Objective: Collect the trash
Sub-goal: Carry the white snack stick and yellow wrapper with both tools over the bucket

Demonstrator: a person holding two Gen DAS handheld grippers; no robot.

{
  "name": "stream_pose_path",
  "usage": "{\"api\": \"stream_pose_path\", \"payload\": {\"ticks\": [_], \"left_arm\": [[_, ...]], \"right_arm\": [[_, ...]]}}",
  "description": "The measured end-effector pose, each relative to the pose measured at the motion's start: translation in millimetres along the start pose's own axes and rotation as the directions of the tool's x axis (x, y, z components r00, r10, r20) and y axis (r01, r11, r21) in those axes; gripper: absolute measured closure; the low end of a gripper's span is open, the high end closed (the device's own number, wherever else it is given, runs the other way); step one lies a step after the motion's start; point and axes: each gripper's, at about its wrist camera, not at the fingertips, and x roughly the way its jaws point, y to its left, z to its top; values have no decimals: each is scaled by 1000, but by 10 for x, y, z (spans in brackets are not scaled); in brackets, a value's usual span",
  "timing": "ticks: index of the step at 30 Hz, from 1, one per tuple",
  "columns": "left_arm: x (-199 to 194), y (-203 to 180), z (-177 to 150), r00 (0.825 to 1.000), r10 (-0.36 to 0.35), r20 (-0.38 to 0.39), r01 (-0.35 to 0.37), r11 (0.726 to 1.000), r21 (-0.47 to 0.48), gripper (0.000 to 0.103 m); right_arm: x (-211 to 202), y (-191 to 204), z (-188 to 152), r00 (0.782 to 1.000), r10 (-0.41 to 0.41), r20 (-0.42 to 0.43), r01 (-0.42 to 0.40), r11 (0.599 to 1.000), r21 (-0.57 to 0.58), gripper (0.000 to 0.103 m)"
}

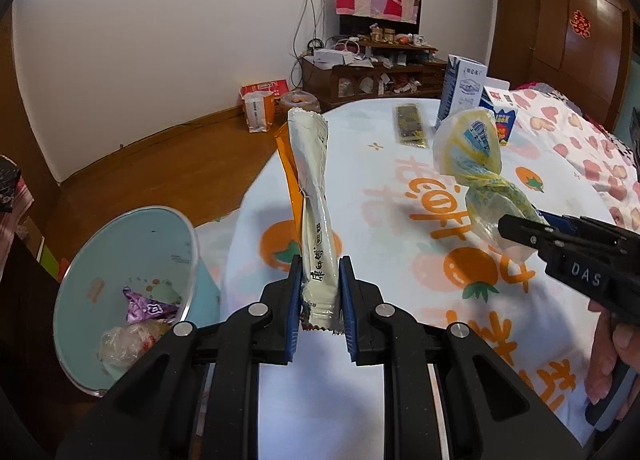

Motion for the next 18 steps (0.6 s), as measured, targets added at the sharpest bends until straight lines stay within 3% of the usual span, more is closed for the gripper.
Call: {"api": "stream_pose_path", "payload": {"ticks": [18], "left_arm": [[-285,328,-107,998,52,38,-51,998,-20,85]], "right_arm": [[-88,583,-30,995,39,92,-28,993,-118,72]]}}
